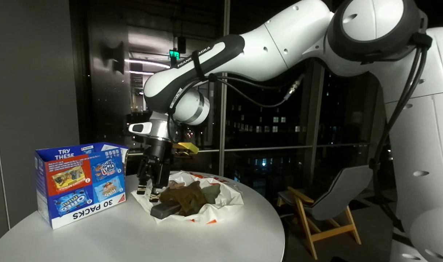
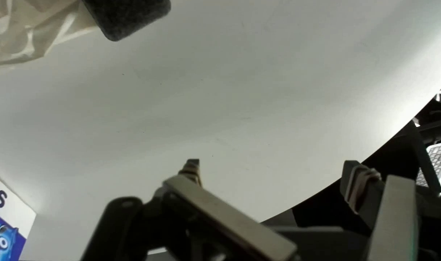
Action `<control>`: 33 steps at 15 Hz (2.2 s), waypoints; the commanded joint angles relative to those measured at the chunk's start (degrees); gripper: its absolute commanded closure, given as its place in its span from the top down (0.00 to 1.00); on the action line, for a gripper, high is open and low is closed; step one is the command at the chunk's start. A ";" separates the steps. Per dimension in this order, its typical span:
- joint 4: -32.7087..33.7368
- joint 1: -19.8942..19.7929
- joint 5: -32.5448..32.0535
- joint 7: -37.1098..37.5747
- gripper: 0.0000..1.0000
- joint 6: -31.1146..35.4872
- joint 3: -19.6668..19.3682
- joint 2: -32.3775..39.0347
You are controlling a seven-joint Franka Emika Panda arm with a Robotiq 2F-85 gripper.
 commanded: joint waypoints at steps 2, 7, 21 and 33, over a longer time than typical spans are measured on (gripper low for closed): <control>-0.97 0.54 0.34 0.51 1.00 1.08 -1.03 -0.14; -9.50 0.47 -1.47 3.96 1.00 11.39 -2.75 -1.16; -20.44 0.22 -33.07 32.60 0.74 28.49 -10.24 1.74; -21.73 -5.05 -24.53 18.59 0.04 29.40 -3.63 2.51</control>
